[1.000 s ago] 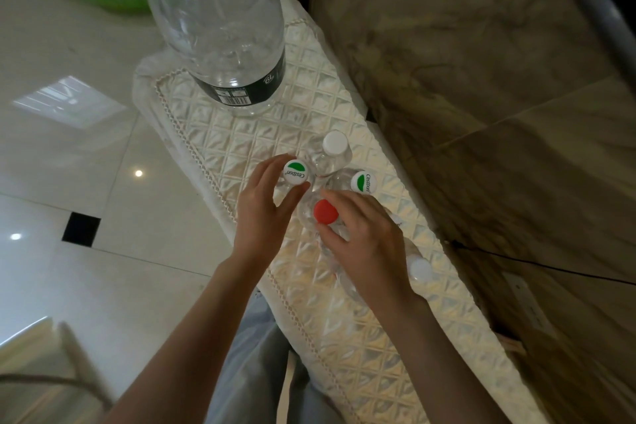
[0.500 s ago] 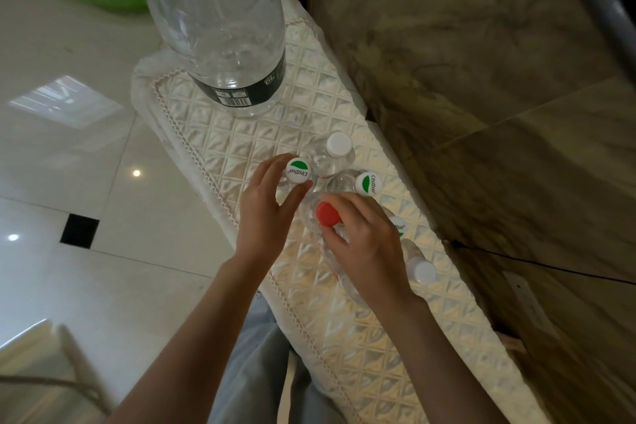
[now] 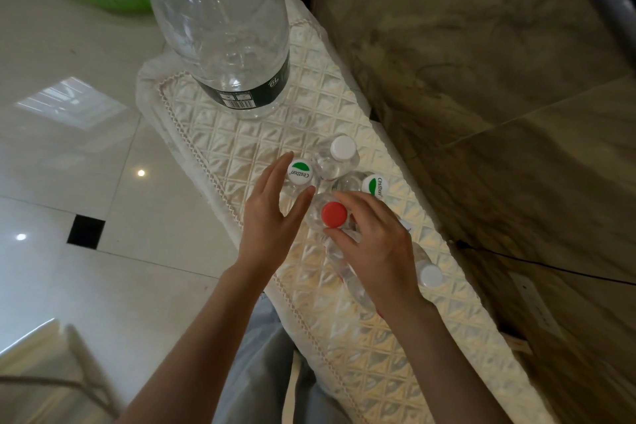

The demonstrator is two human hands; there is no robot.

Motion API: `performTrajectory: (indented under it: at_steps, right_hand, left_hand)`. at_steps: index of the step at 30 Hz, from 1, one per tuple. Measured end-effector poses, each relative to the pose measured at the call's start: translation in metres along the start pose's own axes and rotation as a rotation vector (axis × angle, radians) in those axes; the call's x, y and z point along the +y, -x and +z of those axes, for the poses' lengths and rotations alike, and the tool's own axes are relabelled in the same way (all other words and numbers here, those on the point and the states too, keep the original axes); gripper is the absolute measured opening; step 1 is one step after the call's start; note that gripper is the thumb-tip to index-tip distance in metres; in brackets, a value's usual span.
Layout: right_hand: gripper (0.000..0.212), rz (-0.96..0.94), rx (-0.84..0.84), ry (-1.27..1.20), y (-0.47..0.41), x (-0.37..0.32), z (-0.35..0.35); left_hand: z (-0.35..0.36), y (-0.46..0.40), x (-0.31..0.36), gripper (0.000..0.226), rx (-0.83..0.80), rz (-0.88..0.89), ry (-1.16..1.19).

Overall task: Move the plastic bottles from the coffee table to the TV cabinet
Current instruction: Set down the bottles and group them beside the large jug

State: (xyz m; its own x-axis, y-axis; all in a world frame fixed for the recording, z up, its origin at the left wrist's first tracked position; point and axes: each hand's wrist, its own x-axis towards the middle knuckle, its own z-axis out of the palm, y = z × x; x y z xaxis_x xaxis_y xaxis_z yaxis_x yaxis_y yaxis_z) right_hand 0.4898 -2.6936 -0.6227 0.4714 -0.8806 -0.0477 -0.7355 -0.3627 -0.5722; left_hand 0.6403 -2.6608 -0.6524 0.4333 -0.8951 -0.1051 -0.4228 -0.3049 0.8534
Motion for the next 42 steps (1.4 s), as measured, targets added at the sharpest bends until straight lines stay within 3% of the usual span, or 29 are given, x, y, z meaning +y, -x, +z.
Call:
performTrajectory:
  at_steps: [7, 18, 30, 42]
  right_hand:
    - [0.043, 0.007, -0.003, 0.026, 0.019, 0.001, -0.013]
    - [0.045, 0.045, -0.033, 0.151, 0.064, 0.007, -0.027]
    - [0.036, 0.066, 0.018, 0.132, 0.056, 0.001, -0.012]
    - [0.042, 0.083, 0.040, 0.138, 0.061, 0.005, -0.009]
  left_hand:
    - [-0.004, 0.013, 0.004, 0.047, 0.076, 0.042, -0.054]
    - [0.003, 0.033, 0.014, 0.050, 0.112, 0.388, -0.284]
    - [0.003, 0.023, 0.011, 0.018, 0.075, 0.367, -0.253]
    - [0.002, 0.034, 0.010, 0.026, 0.053, 0.377, -0.297]
